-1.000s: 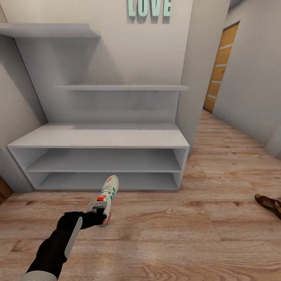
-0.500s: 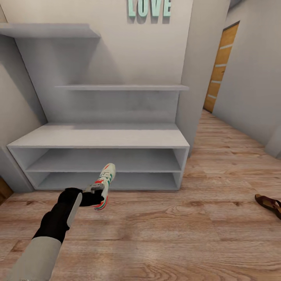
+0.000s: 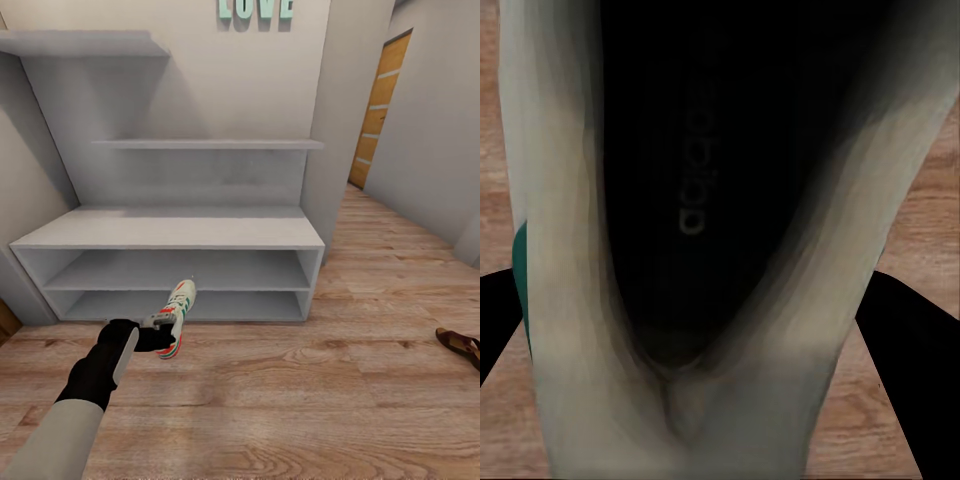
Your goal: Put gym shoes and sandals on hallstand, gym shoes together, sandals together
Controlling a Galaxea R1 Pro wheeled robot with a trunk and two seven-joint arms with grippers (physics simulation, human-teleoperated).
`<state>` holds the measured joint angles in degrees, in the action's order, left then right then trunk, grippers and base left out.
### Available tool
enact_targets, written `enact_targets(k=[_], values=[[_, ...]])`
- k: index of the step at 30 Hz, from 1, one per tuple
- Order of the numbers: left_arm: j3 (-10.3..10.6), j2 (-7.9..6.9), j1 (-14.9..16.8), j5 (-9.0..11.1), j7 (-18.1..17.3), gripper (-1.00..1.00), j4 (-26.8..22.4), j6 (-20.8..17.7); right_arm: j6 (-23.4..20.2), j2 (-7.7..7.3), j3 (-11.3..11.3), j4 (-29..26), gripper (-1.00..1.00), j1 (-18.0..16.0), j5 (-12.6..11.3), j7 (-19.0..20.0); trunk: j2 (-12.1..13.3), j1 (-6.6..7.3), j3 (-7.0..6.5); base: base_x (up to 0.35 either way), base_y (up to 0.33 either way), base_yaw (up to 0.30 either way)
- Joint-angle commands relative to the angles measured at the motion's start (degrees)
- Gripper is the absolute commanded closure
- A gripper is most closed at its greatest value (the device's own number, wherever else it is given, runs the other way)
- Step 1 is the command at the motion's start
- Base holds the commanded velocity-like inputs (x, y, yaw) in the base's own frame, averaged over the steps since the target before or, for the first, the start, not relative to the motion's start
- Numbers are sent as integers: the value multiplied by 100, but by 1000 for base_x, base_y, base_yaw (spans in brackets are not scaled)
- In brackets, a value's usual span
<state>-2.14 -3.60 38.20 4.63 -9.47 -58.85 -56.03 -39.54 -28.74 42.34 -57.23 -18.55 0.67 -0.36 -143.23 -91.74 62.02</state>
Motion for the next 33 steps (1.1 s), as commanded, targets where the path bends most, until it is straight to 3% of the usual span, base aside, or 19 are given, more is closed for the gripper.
enact_targets(k=[1,16,21,25,29,33], values=[[-6,0,4,55,15,100,24,-27,-32,0,3,-7,100,-3,-6,-17,-5,-1,37,0,0,0],[-84,16,4,56,14,100,210,34,-27,0,3,-7,100,1,28,-17,-25,-40,494,0,0,0],[-100,25,4,56,9,100,197,79,-27,0,1,-7,100,1,29,-21,-25,-40,499,0,0,0],[-106,36,7,56,14,100,190,427,-27,0,-3,-7,100,1,29,-25,-25,-40,499,0,0,0],[-122,69,23,56,56,100,197,533,-27,0,-2,-7,100,0,29,-25,-25,-40,499,0,0,0],[-128,315,139,84,716,100,208,552,-27,0,-5,-10,100,0,29,-25,-25,-40,499,0,0,0]])
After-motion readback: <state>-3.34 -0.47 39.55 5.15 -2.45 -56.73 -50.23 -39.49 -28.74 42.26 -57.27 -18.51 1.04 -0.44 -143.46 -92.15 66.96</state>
